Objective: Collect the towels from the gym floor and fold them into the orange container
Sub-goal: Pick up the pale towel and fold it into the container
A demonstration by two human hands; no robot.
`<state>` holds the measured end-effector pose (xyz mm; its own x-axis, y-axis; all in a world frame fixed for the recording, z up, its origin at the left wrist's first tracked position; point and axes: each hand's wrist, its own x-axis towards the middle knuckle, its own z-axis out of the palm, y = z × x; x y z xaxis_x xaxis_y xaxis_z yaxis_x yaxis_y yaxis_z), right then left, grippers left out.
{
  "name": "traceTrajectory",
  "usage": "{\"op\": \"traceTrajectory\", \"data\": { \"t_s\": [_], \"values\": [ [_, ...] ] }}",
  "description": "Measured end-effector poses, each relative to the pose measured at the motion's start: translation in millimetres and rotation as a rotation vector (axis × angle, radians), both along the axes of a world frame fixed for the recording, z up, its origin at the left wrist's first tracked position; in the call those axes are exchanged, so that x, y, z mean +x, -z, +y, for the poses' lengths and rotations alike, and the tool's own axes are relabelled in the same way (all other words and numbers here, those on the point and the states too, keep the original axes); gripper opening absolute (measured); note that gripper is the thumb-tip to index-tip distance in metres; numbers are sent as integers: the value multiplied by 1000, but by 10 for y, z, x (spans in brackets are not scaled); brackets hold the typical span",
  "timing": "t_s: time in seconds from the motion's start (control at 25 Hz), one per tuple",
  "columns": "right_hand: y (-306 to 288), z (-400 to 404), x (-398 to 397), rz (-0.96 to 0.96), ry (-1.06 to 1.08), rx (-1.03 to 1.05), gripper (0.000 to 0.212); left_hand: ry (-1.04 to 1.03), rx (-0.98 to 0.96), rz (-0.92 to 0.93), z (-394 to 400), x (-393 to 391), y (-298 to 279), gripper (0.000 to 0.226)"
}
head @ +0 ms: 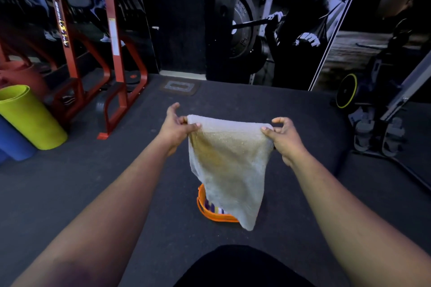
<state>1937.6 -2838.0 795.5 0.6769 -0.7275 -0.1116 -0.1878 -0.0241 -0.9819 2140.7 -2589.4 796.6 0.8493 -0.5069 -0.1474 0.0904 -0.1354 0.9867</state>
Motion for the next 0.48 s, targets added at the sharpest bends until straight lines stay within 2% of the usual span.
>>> {"op": "traceTrajectory", "data": {
  "t_s": [0.12, 0.16, 0.24, 0.28, 0.4, 0.48],
  "values": [
    [106, 26, 8, 22, -65, -7, 28, 53, 312, -81, 26, -76, 132, 71],
    [102, 51, -5, -39, -67, 52, 27, 32, 318, -74, 34, -110, 146, 59],
    [75, 50, -63, -115, -110, 138, 35, -40, 113, 30, 22, -113, 170, 53],
    [63, 41, -96, -89, -156, 127, 42, -25, 48, 51, 20, -89, 179, 56],
    [85, -6, -132, 6, -191, -2, 51, 81, 112, -26, 10, -139, 215, 62],
    [87, -21, -125, -48, -107, -17, 48, -26, 47, -3, 6, -145, 245, 60]
  ]
}}
